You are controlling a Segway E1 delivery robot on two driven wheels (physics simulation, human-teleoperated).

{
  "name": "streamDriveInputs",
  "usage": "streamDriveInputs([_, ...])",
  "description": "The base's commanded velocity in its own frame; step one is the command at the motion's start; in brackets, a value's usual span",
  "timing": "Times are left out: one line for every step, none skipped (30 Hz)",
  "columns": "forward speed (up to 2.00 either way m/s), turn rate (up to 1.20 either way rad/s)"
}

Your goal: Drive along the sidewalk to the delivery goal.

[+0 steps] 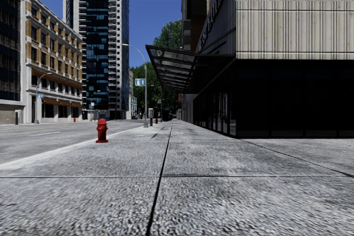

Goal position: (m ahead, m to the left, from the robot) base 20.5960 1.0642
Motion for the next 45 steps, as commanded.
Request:
streamDriveInputs([2.0, 0.0])
streamDriveInputs([2.0, 0.0])
streamDriveInputs([2.0, 0.0])
streamDriveInputs([2.0, 0.0])
streamDriveInputs([2.0, 0.0])
streamDriveInputs([2.0, 0.0])
streamDriveInputs([2.0, 0.0])
streamDriveInputs([2.0, 0.0])
streamDriveInputs([2.0, 0.0])
streamDriveInputs([2.0, 0.0])
streamDriveInputs([2.0, 0.0])
streamDriveInputs([2.0, 0.0])
streamDriveInputs([2.0, 0.0])
streamDriveInputs([2.0, 0.0])
streamDriveInputs([2.0, 0.0])
streamDriveInputs([2.0, 0.0])
streamDriveInputs([2.0, 0.0])
streamDriveInputs([2.0, 0.0])
streamDriveInputs([2.0, 0.0])
streamDriveInputs([2.0, 0.0])
streamDriveInputs([2.0, 0.0])
streamDriveInputs([2.0, 0.0])
streamDriveInputs([2.0, 0.0])
streamDriveInputs([2.0, 0.0])
streamDriveInputs([2.0, 0.0])
streamDriveInputs([2.0, 0.0])
streamDriveInputs([2.0, 0.0])
streamDriveInputs([2.0, 0.0])
streamDriveInputs([2.0, 0.0])
streamDriveInputs([2.0, 0.0])
streamDriveInputs([2.0, 0.0])
streamDriveInputs([2.0, 0.0])
streamDriveInputs([2.0, 0.0])
streamDriveInputs([2.0, 0.0])
streamDriveInputs([2.0, 0.0])
streamDriveInputs([2.0, 0.0])
streamDriveInputs([2.0, 0.0])
streamDriveInputs([2.0, 0.0])
streamDriveInputs([2.0, 0.0])
streamDriveInputs([2.0, 0.0])
streamDriveInputs([2.0, 0.0])
streamDriveInputs([2.0, 0.0])
streamDriveInputs([2.0, 0.0])
streamDriveInputs([2.0, 0.0])
streamDriveInputs([2.0, 0.0])
